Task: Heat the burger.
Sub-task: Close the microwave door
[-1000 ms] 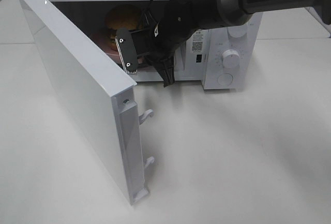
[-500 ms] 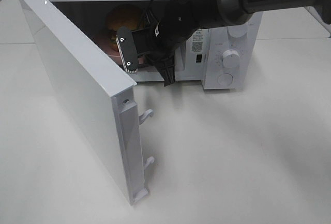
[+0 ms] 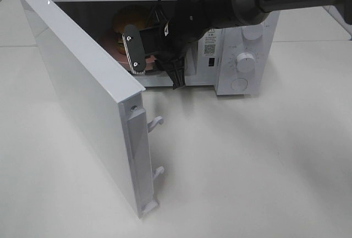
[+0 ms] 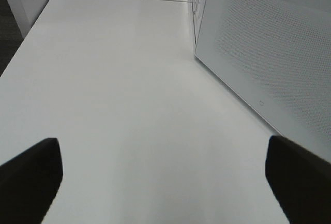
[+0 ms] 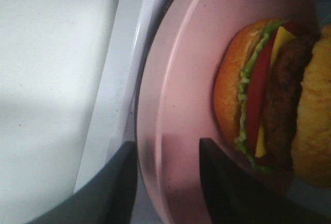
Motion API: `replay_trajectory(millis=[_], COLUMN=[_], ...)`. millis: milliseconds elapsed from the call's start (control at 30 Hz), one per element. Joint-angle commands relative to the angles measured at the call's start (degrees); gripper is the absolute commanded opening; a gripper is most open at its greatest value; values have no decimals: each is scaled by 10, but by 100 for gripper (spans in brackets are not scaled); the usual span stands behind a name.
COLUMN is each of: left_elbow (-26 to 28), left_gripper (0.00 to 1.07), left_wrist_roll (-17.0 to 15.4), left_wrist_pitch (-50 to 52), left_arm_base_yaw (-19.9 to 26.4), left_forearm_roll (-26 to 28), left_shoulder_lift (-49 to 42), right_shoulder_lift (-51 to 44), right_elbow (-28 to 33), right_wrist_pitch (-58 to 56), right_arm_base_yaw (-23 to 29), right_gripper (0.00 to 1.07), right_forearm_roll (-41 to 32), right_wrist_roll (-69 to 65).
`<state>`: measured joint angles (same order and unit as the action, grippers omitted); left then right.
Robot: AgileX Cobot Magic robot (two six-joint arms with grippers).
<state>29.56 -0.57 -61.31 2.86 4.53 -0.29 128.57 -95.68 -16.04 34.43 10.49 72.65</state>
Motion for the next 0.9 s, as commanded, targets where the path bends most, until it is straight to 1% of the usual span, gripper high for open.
replay_trajectory(millis=[33,233,300,400,467,500,533,567,633,667,733,767,900], left_elbow=[0,0,0,0,0,0,0,0,0,0,0,0,0], left_gripper=[101,101,101,101,101,101,101,101,101,101,101,101,101], left_wrist_roll=[0,0,0,0,0,0,0,0,0,0,0,0,0], left_wrist_pitch=[0,0,0,0,0,0,0,0,0,0,0,0,0], left_arm_base_yaw=[-3,-3,-3,-3,-3,-3,-3,-3,-3,-3,-3,-3,-3], left_forearm_roll=[2,2,2,2,2,2,2,2,2,2,2,2,2], left_shoulder_lift=[-9,-9,-9,-9,-9,-9,-9,-9,-9,-9,-9,-9,-9], right_shoulder_lift=[-7,-14,-14,-14,-14,-14,-14,-14,-14,-14,-18,-18,-35], right_elbow=[-2,-1,1,2,3,3,3,3,3,3,8,8,42], right_wrist_pitch=[3,3,3,4,3,3,3,3,3,3,7,7,37], right_arm_base_yaw=[-4,-4,-4,-4,-4,-4,-3,-3,-3,-3,-3,-3,-3], right_gripper=[37,37,41,43,56,56,59,59,70,70,75,75,76], right_forearm_roll=[-2,-2,-2,-2,-2,-2,-2,-2,-2,-2,-2,-2,-1], right_wrist_roll=[-3,-30,-51,-54,-72,-72,-79,-79,-96,-96,-107,-107,-107])
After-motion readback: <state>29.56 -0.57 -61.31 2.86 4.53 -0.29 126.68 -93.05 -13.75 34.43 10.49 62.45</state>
